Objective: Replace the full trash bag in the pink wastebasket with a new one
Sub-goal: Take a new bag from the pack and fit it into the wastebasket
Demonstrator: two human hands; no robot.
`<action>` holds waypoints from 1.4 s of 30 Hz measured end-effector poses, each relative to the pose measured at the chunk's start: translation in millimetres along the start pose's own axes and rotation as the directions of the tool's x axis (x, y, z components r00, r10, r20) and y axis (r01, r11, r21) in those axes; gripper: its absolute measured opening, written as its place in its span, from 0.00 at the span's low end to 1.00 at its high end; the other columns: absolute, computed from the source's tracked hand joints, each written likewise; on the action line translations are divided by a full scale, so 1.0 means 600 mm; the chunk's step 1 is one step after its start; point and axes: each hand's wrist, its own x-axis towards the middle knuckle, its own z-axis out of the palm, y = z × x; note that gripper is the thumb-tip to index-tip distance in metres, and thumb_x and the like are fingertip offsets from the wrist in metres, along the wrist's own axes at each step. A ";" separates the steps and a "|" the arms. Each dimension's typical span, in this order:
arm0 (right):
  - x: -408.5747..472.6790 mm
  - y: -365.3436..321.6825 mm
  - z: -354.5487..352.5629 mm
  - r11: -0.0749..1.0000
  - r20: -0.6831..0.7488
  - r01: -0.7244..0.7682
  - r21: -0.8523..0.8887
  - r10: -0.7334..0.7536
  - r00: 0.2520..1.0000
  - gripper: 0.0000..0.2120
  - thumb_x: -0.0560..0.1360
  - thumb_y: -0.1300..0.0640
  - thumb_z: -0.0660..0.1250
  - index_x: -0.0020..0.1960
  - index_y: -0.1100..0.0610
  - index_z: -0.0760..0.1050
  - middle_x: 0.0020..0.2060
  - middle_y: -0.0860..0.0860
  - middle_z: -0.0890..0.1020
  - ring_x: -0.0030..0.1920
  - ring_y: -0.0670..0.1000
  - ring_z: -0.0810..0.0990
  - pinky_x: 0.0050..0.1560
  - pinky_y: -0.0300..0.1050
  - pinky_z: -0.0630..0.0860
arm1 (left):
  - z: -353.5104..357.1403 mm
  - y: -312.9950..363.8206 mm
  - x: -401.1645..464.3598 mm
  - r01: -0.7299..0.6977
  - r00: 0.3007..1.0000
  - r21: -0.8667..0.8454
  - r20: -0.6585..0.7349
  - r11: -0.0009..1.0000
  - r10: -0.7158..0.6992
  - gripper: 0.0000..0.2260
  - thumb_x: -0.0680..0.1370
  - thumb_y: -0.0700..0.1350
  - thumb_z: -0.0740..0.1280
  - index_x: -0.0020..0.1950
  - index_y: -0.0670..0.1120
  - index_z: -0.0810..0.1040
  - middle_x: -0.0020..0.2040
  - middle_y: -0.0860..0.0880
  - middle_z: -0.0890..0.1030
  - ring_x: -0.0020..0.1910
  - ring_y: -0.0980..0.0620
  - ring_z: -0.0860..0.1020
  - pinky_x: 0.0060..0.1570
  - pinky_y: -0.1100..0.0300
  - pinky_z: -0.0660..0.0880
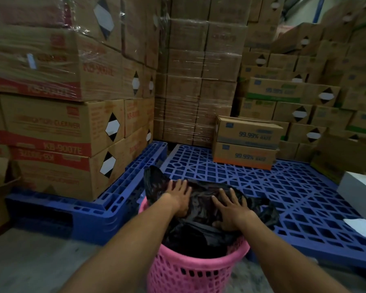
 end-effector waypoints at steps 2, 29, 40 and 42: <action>0.012 0.002 0.003 1.000 -0.024 0.023 -0.008 -0.023 0.999 0.42 0.80 0.36 0.59 0.81 0.45 0.34 0.79 0.51 0.30 0.78 0.61 0.29 0.76 0.69 0.38 | 0.025 -0.026 0.013 0.030 0.999 0.022 0.032 0.999 -0.031 0.32 0.84 0.52 0.51 0.81 0.43 0.36 0.79 0.41 0.32 0.78 0.38 0.34 0.76 0.40 0.35; 0.106 0.059 -0.020 0.743 0.002 -0.065 0.666 0.085 0.996 0.41 0.72 0.35 0.69 0.79 0.45 0.58 0.74 0.53 0.70 0.67 0.57 0.73 0.60 0.49 0.72 | 0.044 -0.154 0.025 0.169 0.985 -0.814 0.158 0.555 -0.067 0.43 0.71 0.66 0.70 0.80 0.53 0.58 0.78 0.53 0.62 0.75 0.45 0.64 0.74 0.45 0.62; 0.117 -0.015 -0.052 0.910 -0.322 0.273 0.312 -0.169 0.931 0.35 0.76 0.40 0.66 0.79 0.45 0.58 0.76 0.48 0.65 0.73 0.54 0.67 0.70 0.54 0.69 | -0.013 -0.071 0.065 -0.161 0.959 -0.380 -0.280 0.911 0.053 0.16 0.78 0.52 0.60 0.63 0.49 0.77 0.55 0.45 0.77 0.56 0.44 0.74 0.54 0.44 0.75; 0.132 -0.020 -0.045 0.911 -0.286 0.248 0.329 -0.154 0.946 0.37 0.76 0.40 0.66 0.80 0.45 0.55 0.75 0.49 0.66 0.73 0.56 0.68 0.69 0.54 0.70 | -0.003 -0.068 0.075 -0.101 0.988 -0.476 -0.152 0.874 0.031 0.20 0.77 0.54 0.62 0.68 0.52 0.72 0.60 0.47 0.75 0.57 0.44 0.74 0.57 0.42 0.76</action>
